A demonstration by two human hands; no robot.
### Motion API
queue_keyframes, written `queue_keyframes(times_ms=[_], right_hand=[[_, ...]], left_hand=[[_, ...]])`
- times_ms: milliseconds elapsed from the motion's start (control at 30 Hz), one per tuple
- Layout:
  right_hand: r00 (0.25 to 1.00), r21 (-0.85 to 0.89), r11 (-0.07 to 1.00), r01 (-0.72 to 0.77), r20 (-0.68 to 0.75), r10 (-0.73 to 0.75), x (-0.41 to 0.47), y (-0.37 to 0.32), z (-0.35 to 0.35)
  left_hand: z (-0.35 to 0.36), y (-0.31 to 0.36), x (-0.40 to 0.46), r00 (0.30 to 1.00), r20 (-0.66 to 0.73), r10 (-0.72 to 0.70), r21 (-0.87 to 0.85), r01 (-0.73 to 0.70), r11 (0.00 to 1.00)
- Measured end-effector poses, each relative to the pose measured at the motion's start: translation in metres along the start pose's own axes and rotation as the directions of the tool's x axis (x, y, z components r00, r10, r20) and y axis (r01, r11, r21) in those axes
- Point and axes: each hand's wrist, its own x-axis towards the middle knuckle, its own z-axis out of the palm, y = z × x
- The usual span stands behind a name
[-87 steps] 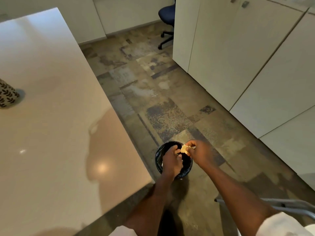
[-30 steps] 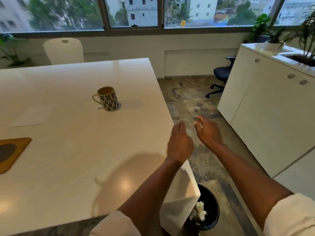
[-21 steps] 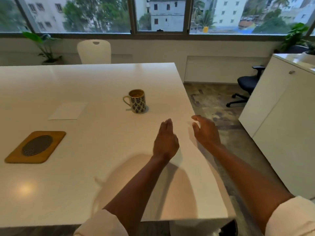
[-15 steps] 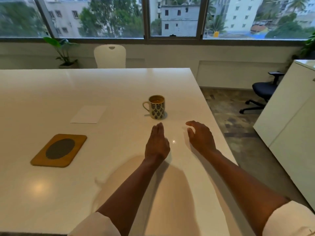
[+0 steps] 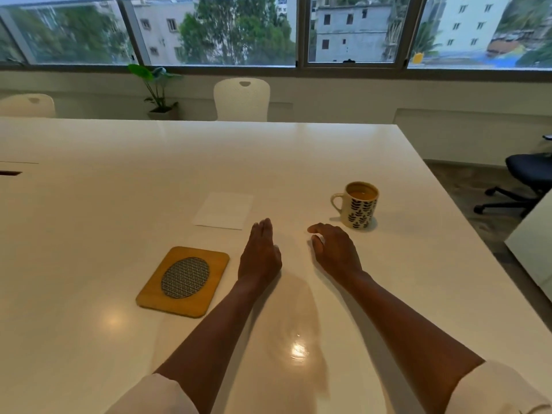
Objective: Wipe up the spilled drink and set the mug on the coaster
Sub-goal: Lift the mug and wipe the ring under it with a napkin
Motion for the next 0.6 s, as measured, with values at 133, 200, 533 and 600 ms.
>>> queue_keyframes(times_ms=[133,200,533,600], right_hand=[[0.998,0.013,1.0,0.008,0.058,-0.009,0.028,-0.028,0.033],[0.996,0.017,1.0,0.023,0.089,-0.025,0.041,-0.04,0.048],[0.985,-0.003,0.998,0.059,0.163,-0.058,0.097,-0.07,0.096],[0.984,-0.008,0.999,0.05,0.171,-0.048,0.105,-0.071,0.101]], left_hand=[[-0.018,-0.042,0.023,1.0,-0.012,0.024,0.071,-0.023,0.997],[-0.026,-0.061,0.036,0.999,-0.02,0.027,0.112,-0.024,0.993],[-0.056,-0.113,0.095,0.995,0.052,-0.087,0.268,0.07,0.961],[-0.056,-0.12,0.101,0.983,0.12,-0.136,0.274,0.099,0.957]])
